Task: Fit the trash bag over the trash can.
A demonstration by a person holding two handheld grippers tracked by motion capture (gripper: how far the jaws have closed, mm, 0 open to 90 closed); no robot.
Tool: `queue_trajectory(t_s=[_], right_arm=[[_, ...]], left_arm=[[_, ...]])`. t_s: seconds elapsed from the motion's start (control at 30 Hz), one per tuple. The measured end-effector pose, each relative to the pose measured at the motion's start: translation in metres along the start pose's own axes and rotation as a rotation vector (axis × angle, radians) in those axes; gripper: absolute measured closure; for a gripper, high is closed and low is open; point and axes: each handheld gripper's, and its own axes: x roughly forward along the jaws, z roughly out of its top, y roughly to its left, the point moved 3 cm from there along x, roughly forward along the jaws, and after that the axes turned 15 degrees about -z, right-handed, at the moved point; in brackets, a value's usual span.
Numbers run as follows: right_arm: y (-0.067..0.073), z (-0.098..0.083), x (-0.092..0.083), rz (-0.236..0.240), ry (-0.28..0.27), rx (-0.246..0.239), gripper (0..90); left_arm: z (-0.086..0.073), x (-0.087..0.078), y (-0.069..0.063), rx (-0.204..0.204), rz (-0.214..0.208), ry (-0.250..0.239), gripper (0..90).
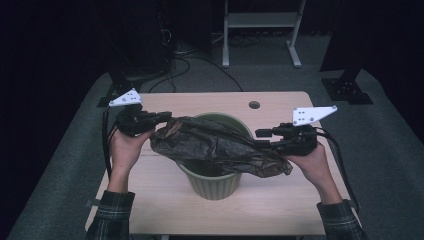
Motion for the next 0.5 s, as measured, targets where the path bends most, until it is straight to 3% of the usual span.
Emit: queue_trajectory(t_s=[0.17,0.33,0.5], right_arm=[[0.002,0.0,0.007,-0.001,0.01,0.001,61.4],[-0.002,-0.002,0.011,-0.042,0.036,-0.015,86.6],[-0.015,-0.001,0.017,-0.087,0.034,0.004,89.8]], left_arm=[[0.0,0.0,-0.001,0.003,-0.004,-0.002,90.0],[0.001,0.001,0.0,0.006,-0.006,-0.007,90.0],[0.003,0.004,0.005,0.019,-0.005,-0.011,90.0]])
